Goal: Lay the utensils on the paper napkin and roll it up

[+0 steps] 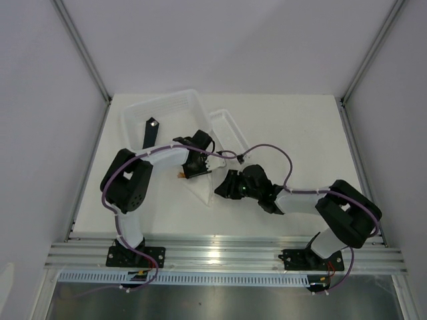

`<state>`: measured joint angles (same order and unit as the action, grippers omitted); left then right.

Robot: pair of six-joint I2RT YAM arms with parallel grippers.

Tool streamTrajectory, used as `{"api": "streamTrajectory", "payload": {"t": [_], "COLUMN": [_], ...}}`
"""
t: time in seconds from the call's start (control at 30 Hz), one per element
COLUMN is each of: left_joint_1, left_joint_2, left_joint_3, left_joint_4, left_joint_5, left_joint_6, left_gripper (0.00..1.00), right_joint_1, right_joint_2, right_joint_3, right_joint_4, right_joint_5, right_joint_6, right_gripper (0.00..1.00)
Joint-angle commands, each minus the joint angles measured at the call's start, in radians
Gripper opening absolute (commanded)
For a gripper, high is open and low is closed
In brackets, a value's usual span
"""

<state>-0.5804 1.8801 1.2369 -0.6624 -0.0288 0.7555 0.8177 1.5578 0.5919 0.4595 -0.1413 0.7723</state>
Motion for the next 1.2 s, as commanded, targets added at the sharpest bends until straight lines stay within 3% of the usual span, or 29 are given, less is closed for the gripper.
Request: {"api": "streamTrajectory", "payload": {"t": [0.0, 0.17, 0.47, 0.93, 1.17], "left_joint_1": [-0.009, -0.009, -0.009, -0.007, -0.009], "left_joint_2": [0.013, 0.019, 0.022, 0.020, 0.022], "left_joint_3": [0.038, 0.045, 0.044, 0.042, 0.044], "left_joint_4": [0.000, -0.005, -0.005, -0.002, -0.005], "left_joint_5": [-0.022, -0.026, -0.026, -0.028, -0.028], "left_joint_6": [-0.028, -0.033, -0.028, -0.030, -0.028], "left_gripper": [0.34, 0.34, 0.34, 0.33, 0.33], "right_joint_1": [0.026, 0.026, 0.026, 0.028, 0.034], "right_joint_2": [-0.061, 0.030, 0.165, 0.074, 0.140], "right_joint_3": [-0.015, 0.022, 0.077, 0.077, 0.098], "right_joint_4": [0.021, 0.061, 0.155, 0.102, 0.102], "right_joint_5": [0.023, 0.009, -0.038, 0.026, 0.026], "right_joint_6": [-0.067, -0.042, 0.001, -0.002, 0.045], "right_gripper": [0.42, 0.48, 0.47, 0.45, 0.46]}}
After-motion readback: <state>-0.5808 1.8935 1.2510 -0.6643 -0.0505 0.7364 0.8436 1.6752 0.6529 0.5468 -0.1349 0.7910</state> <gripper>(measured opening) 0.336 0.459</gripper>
